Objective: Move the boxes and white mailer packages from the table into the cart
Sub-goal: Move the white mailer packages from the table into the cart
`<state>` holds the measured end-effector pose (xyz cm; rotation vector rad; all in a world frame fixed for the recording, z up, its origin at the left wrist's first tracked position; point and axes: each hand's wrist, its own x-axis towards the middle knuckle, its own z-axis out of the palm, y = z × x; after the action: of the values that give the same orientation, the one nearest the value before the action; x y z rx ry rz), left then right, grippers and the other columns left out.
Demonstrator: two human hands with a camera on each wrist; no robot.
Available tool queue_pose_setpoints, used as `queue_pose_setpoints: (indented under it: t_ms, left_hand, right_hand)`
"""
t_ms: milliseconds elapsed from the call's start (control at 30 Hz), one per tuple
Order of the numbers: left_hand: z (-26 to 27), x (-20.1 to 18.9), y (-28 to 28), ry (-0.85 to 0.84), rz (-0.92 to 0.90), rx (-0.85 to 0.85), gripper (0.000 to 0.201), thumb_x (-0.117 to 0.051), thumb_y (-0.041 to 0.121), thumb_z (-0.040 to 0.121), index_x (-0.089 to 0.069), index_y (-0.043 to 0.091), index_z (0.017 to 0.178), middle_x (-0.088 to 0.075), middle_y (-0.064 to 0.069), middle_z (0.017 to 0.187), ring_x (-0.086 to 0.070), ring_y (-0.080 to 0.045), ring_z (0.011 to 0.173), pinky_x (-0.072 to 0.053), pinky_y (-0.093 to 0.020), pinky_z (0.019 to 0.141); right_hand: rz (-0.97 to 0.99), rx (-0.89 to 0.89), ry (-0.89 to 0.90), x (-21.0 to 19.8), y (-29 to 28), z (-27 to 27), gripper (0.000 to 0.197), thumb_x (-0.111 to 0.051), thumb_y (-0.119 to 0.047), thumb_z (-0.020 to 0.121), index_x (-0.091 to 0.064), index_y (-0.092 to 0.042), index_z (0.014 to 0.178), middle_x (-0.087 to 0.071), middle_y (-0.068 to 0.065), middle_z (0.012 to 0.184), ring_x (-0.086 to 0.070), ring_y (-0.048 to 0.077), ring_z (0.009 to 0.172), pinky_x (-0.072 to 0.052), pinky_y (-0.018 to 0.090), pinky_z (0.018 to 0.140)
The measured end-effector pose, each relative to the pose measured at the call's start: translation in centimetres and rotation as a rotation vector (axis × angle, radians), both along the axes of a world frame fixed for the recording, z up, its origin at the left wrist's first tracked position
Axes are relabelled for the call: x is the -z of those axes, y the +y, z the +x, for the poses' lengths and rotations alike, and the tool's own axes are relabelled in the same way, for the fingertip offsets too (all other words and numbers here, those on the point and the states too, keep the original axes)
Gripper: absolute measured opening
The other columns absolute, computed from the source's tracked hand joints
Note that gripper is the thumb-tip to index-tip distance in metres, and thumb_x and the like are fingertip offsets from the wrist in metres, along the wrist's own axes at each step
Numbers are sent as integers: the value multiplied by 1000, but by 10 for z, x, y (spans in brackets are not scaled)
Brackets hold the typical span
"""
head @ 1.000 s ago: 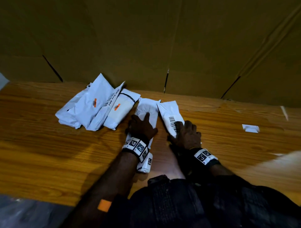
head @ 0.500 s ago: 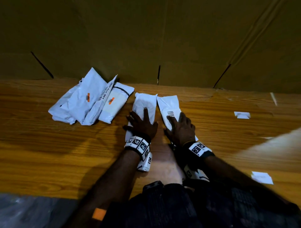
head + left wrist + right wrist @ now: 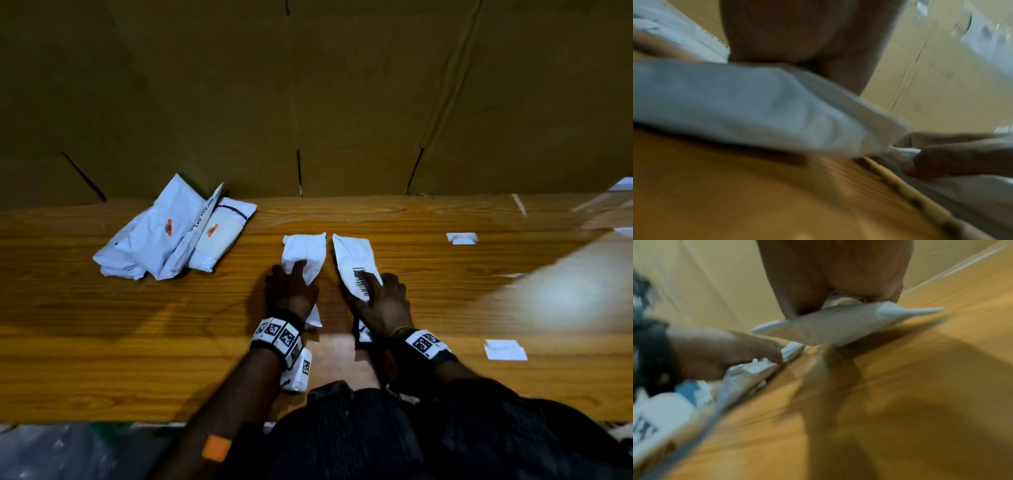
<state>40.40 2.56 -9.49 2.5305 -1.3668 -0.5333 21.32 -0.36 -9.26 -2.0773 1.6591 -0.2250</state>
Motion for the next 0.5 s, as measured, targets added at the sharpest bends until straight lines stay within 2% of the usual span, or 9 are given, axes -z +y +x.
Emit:
queue_pose_setpoints:
  t_ms: [100,200,267,367,500]
  left_hand:
    - [-32,-5,25,81,-173,18,58,-65,37,83,-47,33,138,-50,-19,120,-52,-38,108,-42,-41,93]
    - [-69,-16,46,213,-282,32,58,-68,30,83,-49,28,139,-55,-19,114,-52,-36,109,-44,-38,92]
    - [-96,-21,60,287,-344,66,56,-67,26,85,-50,25,138,-54,-18,113,-51,-34,110,-41,-35,92]
    - [-142,-25,80,339,-362,128,55,-65,27,87,-48,29,139,-48,-13,118,-51,-31,113,-39,-30,91]
    - [-205,-21,101,380,-343,230,54,-64,32,88,-47,32,139,-45,-10,126,-51,-26,118,-37,-26,88]
  right_hand:
    - [-22,28,-51,-11,16,-32,70,-50,-65,78,-42,-36,140,-42,15,133,-41,37,119,-40,41,96]
    - [-46,62,-137,-22,36,-70,86,-31,-69,63,-45,-34,140,-44,17,132,-42,38,118,-39,41,96]
    - [-52,85,-160,-24,50,-96,83,-33,-66,63,-46,-34,139,-43,16,133,-41,37,120,-37,42,97]
    - [-34,143,-189,-26,75,-136,74,-42,-58,67,-44,-38,138,-41,13,135,-39,36,123,-37,43,98]
    - [-15,218,-214,-28,110,-196,81,-34,-65,63,-42,-39,139,-37,12,139,-37,34,125,-36,42,101]
